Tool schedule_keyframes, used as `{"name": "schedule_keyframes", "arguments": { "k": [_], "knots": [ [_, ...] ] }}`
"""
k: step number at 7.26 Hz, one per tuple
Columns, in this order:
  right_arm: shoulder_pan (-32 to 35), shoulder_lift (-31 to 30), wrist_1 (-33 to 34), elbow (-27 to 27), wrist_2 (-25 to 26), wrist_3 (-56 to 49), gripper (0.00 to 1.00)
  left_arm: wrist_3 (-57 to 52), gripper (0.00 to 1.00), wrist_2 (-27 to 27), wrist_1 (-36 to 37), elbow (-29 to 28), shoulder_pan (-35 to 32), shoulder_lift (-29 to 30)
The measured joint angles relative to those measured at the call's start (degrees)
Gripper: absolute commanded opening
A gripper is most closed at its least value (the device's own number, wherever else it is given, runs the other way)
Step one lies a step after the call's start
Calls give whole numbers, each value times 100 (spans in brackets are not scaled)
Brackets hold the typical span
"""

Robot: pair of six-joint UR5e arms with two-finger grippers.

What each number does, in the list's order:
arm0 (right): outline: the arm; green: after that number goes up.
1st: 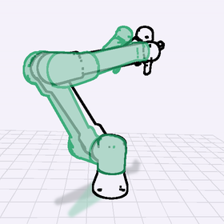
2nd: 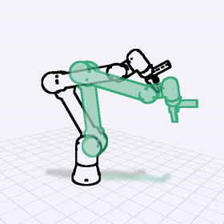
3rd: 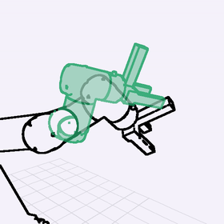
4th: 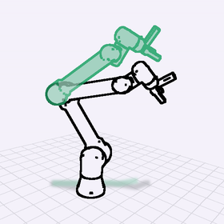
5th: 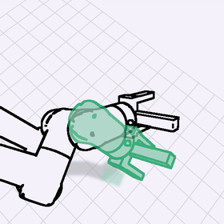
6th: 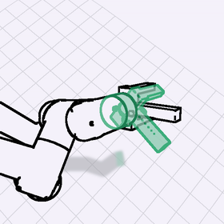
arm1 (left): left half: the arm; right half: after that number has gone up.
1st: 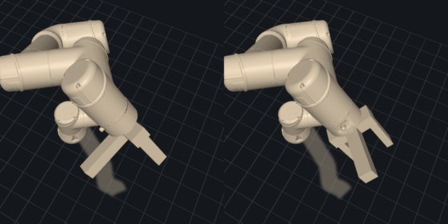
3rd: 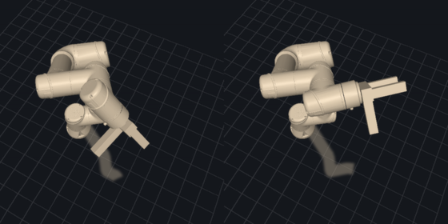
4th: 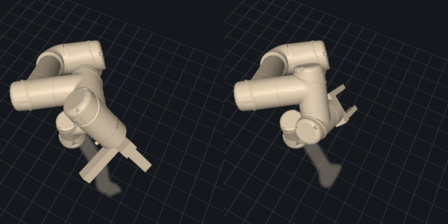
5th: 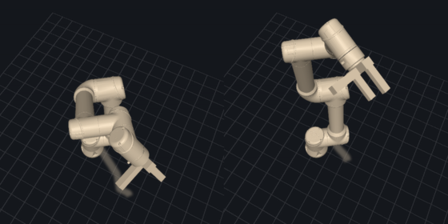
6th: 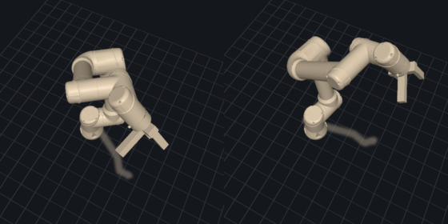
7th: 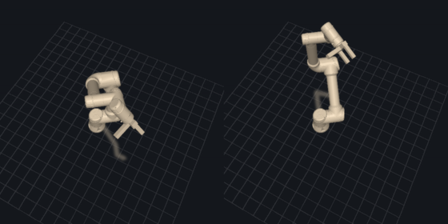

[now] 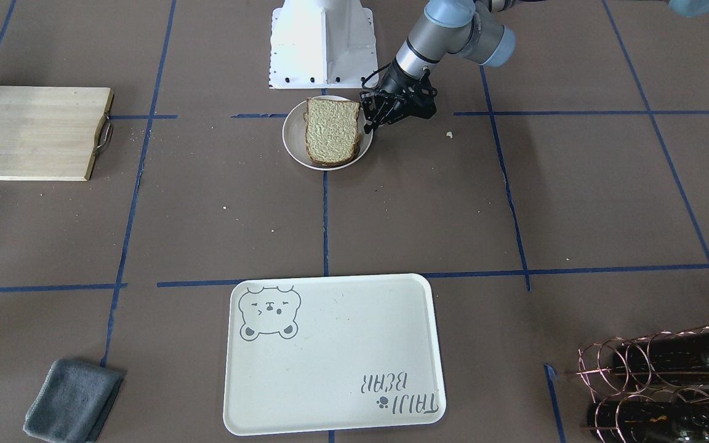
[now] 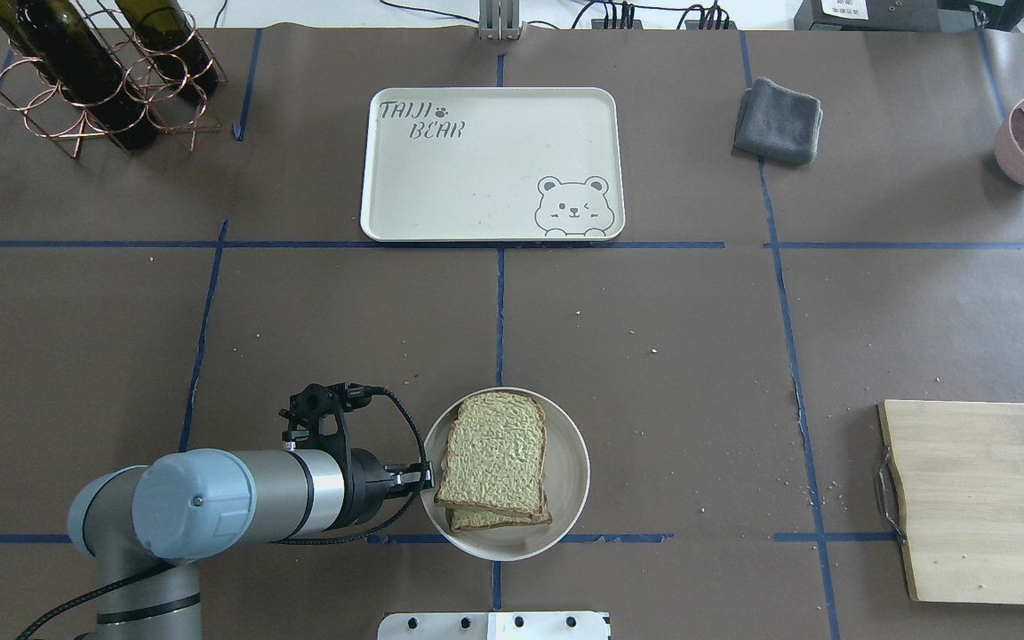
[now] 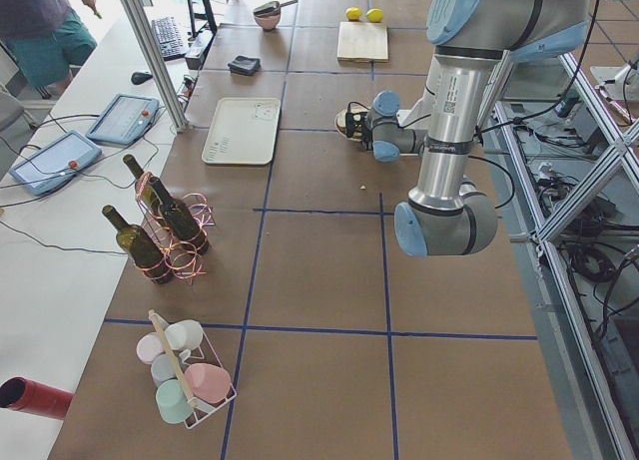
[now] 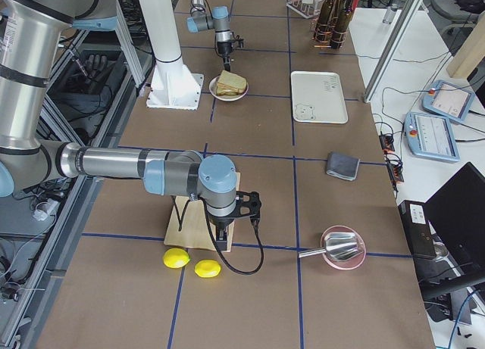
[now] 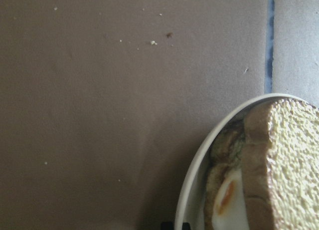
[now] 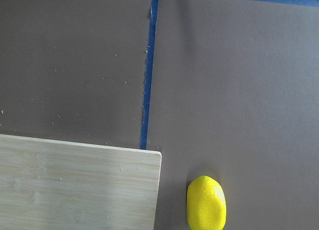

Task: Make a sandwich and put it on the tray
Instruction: 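Carry the plate with the left gripper onto the white tray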

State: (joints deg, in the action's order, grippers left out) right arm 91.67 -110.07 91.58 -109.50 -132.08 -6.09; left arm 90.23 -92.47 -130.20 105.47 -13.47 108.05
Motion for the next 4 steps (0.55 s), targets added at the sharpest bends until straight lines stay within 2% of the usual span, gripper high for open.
{"name": "schedule_keyframes", "arguments": {
  "k": [2, 4],
  "knots": [
    [0, 3, 0, 57, -1, 2, 100, -39, 0, -503, 99, -19, -586, 172],
    [0, -12, 0, 52, -7, 2, 100, -157, 0, -1034, 635, -182, -1372, 641]
  ]
}}
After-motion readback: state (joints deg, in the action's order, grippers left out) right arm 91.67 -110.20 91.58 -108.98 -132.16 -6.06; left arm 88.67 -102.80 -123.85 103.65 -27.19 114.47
